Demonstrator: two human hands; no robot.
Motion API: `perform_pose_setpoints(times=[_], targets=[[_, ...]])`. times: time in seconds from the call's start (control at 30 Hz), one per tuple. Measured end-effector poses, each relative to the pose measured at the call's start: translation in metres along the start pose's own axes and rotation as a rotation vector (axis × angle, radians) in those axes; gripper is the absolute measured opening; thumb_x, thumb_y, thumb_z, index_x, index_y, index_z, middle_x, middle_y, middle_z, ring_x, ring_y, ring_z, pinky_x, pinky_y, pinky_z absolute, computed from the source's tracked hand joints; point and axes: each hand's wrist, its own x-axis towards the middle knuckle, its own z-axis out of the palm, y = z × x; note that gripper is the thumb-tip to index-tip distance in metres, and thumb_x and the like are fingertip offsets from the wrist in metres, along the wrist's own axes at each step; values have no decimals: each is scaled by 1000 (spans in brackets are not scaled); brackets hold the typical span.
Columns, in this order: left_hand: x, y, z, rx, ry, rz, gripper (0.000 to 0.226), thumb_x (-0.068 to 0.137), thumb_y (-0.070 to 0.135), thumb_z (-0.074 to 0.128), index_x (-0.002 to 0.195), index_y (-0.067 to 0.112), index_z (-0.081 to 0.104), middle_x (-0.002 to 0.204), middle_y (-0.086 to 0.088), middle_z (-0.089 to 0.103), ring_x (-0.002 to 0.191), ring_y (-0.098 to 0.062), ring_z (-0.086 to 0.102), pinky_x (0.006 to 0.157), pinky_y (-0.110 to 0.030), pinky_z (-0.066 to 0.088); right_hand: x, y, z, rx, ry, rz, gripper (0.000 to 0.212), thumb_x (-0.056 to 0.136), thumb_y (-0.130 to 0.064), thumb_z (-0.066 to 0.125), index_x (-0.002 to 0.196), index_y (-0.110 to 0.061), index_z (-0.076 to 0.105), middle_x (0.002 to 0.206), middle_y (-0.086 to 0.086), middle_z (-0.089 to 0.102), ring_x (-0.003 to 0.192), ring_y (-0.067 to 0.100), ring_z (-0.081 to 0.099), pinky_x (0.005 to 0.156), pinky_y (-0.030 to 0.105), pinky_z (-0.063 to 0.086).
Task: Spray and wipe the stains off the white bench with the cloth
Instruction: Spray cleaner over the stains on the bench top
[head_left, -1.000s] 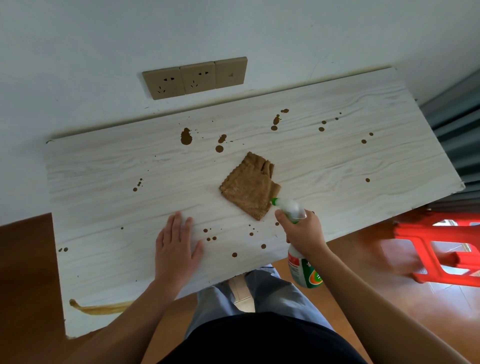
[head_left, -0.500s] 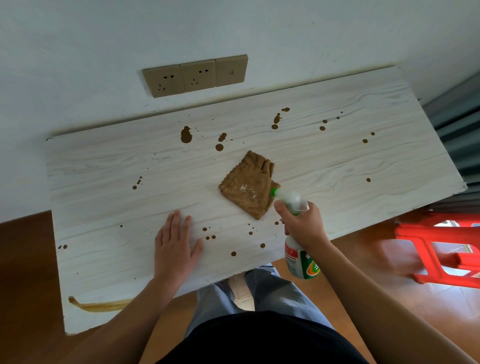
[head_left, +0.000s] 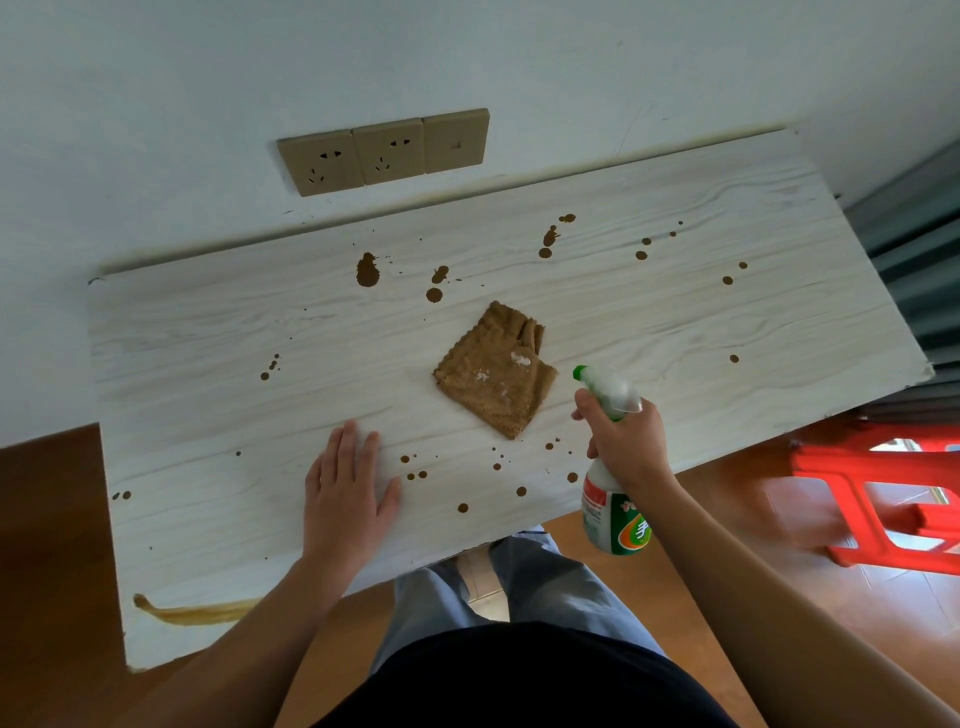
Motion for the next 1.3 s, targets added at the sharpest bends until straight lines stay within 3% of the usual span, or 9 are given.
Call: perform_pose_setpoints(times=[0.23,0.47,0.57,0.67,0.8,0.93,1.0,1.13,1.3], targets=[[-1,1,-1,3,10,1,74,97,58,30,155,12,38,166,-18,30,155,-35,27,119,-53,34,-7,1,0,-30,-38,2,42,88,-52,66,80,-11,64,63,8,67,46,10,61,53,28,54],[2,0,-4,15,-17,-5,75,97,59,30,155,12,37,166,-18,30,155,-35,27,119,-53,35,-16,-24,5,-12,-179,-126,30,90,-51,65,93,-21,66,63,3,67,48,6,61,50,16,48],[3,-5,-7,21,-24,31,67,100,52,45,153,12,41,164,-18,33,153,-36,31,117,-51,38,-16,-47,14,18,-239,-211,20,90,-49,67,97,-31,61,66,1,66,51,6,62,52,18,52],[3,-15,-13,-2,11,41,55,98,42,57,143,9,53,157,-19,45,147,-37,43,111,-51,45,-14,-75,30,20,-339,-328,25,93,-43,65,112,-28,57,80,2,66,64,13,64,61,27,56],[-5,-44,-24,-40,121,-34,49,97,41,41,131,11,60,150,-18,52,140,-37,50,105,-51,49,-11,-117,63,-2,-455,-409,27,94,-44,58,113,-25,54,84,5,64,69,15,60,69,35,55],[-20,-82,-36,-42,181,-150,44,97,31,65,136,11,59,153,-18,50,142,-36,49,111,-51,47,-11,-166,110,-8,-517,-528,28,96,-44,59,115,-24,55,90,1,68,74,7,66,70,23,55],[-26,-98,-41,-41,165,-175,50,94,33,69,138,12,58,153,-17,50,143,-35,49,112,-49,46,-9,-192,139,-27,-516,-574,30,96,-46,59,115,-22,56,93,2,70,83,14,69,73,26,55],[-33,-107,-36,-27,153,-62,52,94,39,64,140,17,58,154,-13,51,142,-31,51,111,-43,48,-2,-238,197,-52,-526,-669,28,96,-44,61,108,-19,57,85,1,63,70,14,58,61,20,48],[-38,-92,-18,-53,116,-14,58,94,45,63,145,20,53,161,-11,42,148,-30,42,114,-44,47,3,-265,243,-103,-466,-700,31,96,-45,60,112,-19,58,89,1,63,75,13,58,63,27,46]])
